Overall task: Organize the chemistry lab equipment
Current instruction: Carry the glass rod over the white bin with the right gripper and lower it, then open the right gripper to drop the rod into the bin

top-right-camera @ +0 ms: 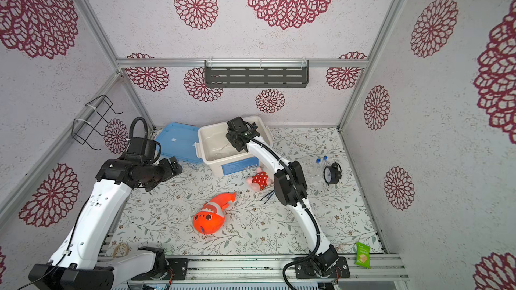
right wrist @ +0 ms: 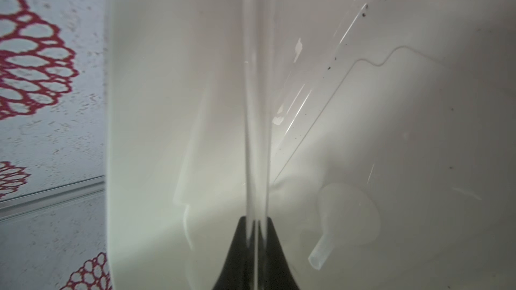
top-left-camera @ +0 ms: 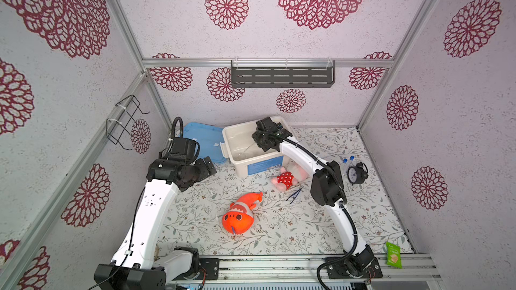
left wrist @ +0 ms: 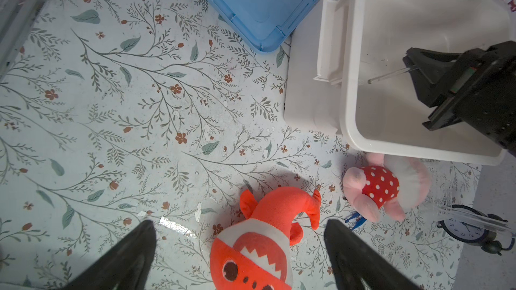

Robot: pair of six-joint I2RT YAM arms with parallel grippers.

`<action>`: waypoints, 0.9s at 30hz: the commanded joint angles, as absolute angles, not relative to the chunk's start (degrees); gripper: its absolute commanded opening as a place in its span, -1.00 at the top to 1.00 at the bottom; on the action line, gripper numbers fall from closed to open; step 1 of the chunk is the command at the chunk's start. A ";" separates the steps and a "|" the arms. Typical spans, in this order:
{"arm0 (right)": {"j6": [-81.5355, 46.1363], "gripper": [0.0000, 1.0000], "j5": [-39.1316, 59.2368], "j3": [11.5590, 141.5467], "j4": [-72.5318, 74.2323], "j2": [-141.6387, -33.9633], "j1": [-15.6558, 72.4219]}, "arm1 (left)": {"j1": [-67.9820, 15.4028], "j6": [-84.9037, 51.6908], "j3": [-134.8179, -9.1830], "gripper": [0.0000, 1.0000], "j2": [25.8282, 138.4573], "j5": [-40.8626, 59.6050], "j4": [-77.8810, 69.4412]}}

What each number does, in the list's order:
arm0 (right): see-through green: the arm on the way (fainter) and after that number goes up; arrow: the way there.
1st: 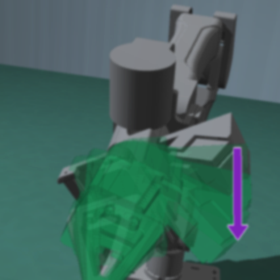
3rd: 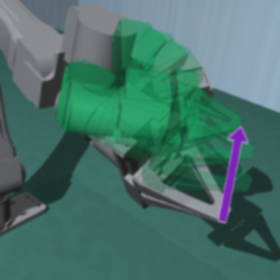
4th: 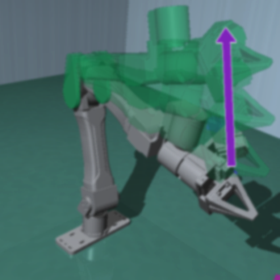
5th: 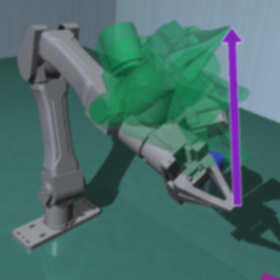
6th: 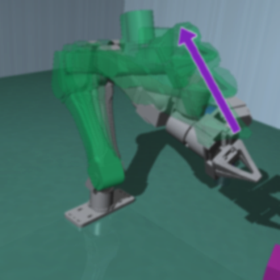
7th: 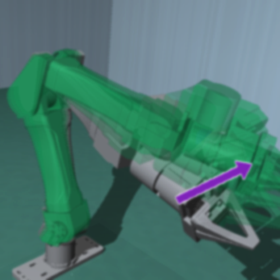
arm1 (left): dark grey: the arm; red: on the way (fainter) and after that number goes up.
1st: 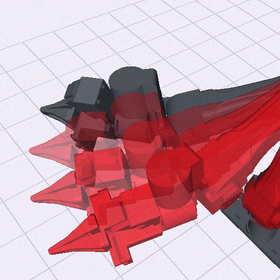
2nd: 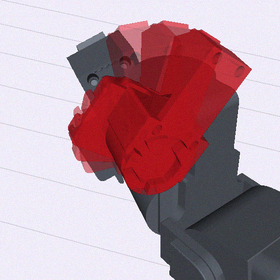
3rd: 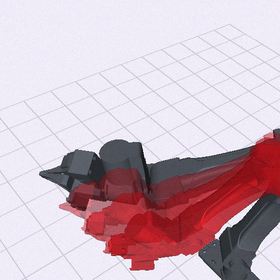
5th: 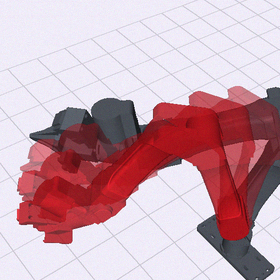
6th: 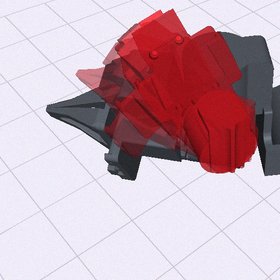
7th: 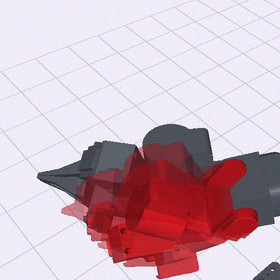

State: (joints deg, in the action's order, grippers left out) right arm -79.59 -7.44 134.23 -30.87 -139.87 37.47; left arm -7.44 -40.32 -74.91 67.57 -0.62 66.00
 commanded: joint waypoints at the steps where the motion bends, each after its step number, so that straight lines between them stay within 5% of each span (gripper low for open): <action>1: -81.70 0.86 -9.32 136.05 -28.43 -140.58 36.57 | -7.12 -39.23 -74.27 -0.95 65.70 -0.77 66.80; 27: -85.86 0.40 -9.00 136.14 -21.28 -147.17 34.01 | -7.03 -33.45 -77.34 -0.95 68.48 -1.36 69.61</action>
State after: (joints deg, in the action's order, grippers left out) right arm -86.26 -8.40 134.34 -22.11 -147.41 34.59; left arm -7.33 -34.92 -75.72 68.31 -0.73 68.77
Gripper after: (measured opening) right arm 0.291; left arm 0.974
